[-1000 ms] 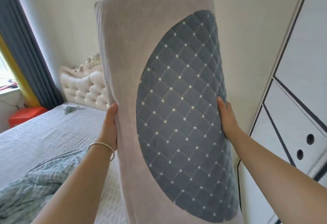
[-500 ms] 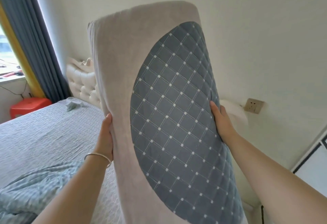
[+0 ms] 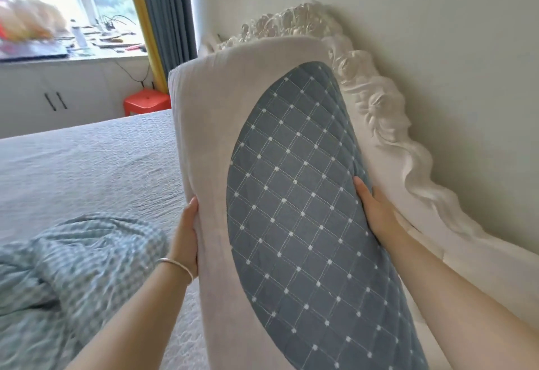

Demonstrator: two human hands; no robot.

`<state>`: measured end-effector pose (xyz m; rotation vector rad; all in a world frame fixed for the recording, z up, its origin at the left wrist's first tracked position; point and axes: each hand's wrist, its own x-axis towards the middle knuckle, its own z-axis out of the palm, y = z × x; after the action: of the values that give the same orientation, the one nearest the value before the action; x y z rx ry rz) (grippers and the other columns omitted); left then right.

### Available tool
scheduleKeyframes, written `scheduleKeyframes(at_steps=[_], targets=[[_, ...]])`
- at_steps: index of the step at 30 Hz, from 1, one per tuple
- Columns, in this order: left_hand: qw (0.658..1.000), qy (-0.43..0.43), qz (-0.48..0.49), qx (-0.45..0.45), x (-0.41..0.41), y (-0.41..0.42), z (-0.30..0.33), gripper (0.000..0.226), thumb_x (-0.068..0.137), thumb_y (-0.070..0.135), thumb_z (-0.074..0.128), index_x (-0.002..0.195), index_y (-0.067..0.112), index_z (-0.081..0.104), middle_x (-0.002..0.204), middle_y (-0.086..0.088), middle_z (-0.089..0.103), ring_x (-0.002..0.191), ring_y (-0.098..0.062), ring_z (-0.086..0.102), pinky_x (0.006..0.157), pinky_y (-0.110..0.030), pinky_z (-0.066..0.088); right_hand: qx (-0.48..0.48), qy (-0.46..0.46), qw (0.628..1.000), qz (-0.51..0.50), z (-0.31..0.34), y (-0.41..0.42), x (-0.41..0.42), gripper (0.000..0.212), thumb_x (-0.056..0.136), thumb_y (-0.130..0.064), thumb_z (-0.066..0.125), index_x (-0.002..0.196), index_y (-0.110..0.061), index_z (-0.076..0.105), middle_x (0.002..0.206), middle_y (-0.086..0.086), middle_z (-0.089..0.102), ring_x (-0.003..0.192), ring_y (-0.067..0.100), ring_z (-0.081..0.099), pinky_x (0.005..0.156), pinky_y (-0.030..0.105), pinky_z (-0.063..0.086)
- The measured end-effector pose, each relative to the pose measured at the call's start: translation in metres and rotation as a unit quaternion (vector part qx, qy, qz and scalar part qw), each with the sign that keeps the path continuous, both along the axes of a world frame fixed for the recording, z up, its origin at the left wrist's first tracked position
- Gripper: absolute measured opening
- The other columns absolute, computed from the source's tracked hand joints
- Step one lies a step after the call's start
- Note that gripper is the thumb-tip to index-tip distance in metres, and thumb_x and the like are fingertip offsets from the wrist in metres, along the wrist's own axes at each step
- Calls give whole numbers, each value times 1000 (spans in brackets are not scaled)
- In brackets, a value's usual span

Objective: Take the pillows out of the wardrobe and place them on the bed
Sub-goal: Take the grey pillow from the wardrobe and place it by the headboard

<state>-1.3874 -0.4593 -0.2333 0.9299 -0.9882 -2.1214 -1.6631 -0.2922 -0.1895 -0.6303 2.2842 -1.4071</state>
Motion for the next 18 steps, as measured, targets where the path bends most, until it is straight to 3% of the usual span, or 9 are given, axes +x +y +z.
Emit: scheduleKeyframes(at_steps=[4, 7, 10, 14, 16, 18], targets=[[996, -45, 60, 44, -39, -23, -48, 47, 83, 56, 46, 68, 21, 74, 51, -3, 64, 40, -17, 60, 41, -29, 51, 26, -22, 997, 69, -47, -56, -57, 36, 86, -54, 49, 108, -25, 50, 94, -11, 58, 80, -1, 53, 66, 18, 36], [988, -84, 105, 77, -61, -40, -90, 43, 83, 56, 47, 73, 21, 71, 49, -3, 62, 38, -18, 58, 39, -29, 49, 39, -41, 992, 112, -90, -94, -89, 28, 88, -49, 50, 111, -32, 50, 102, -9, 60, 83, -7, 52, 68, 17, 37], [982, -112, 119, 93, -78, -61, -131, 44, 84, 57, 45, 67, 26, 72, 47, -2, 61, 37, -17, 57, 39, -29, 49, 48, -66, 988, 134, -140, -128, -114, 32, 88, -49, 49, 115, -34, 48, 112, -6, 60, 92, 8, 56, 81, 27, 38], [973, -151, 134, 115, -87, -90, -187, 41, 85, 57, 43, 73, 32, 73, 49, -2, 63, 37, -17, 58, 38, -29, 50, 77, -82, 978, 175, -215, -166, -132, 56, 90, -49, 46, 137, -19, 39, 131, -1, 49, 116, 14, 45, 100, 30, 31], [969, -167, 143, 114, -88, -104, -213, 39, 86, 57, 42, 76, 34, 72, 50, -1, 64, 37, -16, 58, 39, -28, 50, 94, -94, 973, 189, -252, -180, -134, 63, 89, -52, 45, 142, -20, 33, 143, 4, 42, 132, 22, 36, 112, 41, 25], [968, -170, 152, 104, -90, -118, -239, 35, 86, 56, 41, 87, 35, 69, 52, 0, 65, 39, -15, 58, 39, -27, 50, 99, -90, 971, 198, -283, -193, -138, 64, 89, -53, 44, 143, -21, 31, 147, 5, 38, 137, 24, 30, 114, 45, 21]])
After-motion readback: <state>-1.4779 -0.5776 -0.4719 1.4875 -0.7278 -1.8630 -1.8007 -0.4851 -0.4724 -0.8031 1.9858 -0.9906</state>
